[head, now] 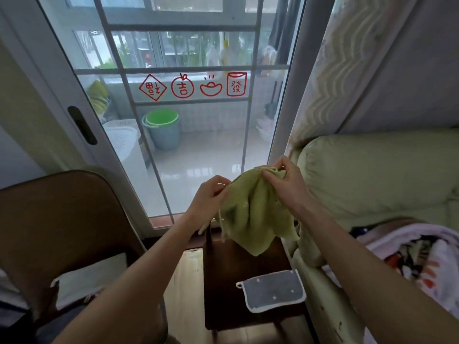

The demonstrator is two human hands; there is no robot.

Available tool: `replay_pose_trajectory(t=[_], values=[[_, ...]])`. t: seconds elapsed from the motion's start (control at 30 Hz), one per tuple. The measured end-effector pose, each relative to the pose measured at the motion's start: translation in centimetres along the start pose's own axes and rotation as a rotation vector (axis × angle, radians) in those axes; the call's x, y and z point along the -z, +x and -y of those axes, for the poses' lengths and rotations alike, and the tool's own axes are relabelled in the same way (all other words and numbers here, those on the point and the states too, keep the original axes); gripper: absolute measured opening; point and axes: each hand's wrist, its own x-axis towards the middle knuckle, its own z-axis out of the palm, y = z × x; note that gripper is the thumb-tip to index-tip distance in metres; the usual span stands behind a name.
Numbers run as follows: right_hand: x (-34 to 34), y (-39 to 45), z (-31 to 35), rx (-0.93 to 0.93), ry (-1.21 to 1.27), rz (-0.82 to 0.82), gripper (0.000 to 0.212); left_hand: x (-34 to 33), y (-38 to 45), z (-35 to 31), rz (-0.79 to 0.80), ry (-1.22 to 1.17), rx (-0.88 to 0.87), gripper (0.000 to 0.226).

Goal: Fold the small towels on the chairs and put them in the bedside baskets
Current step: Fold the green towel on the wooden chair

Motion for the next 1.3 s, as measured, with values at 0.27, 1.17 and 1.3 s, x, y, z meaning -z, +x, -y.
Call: replay_pose_trajectory(t=[0.27, 1.17, 1.3], values=[[0.2, 0.5, 0.5, 0.008, -0.016, 0.211, 0.019, 0.0, 1.4, -3.0, 0.036, -0.088, -0.028, 0.011], [-0.8, -1.4, -1.5, 0.001, -0.313, 0.049, 0.007, 2.6, -1.4, 1.5, 0.124, 0.185, 0.019, 0.022], [0.5, -1.8, -2.4, -0.03, -0.273, 0.009, 0.008, 2.4, -1.9, 1.4, 0.058, 0.11, 0.07, 0.015]])
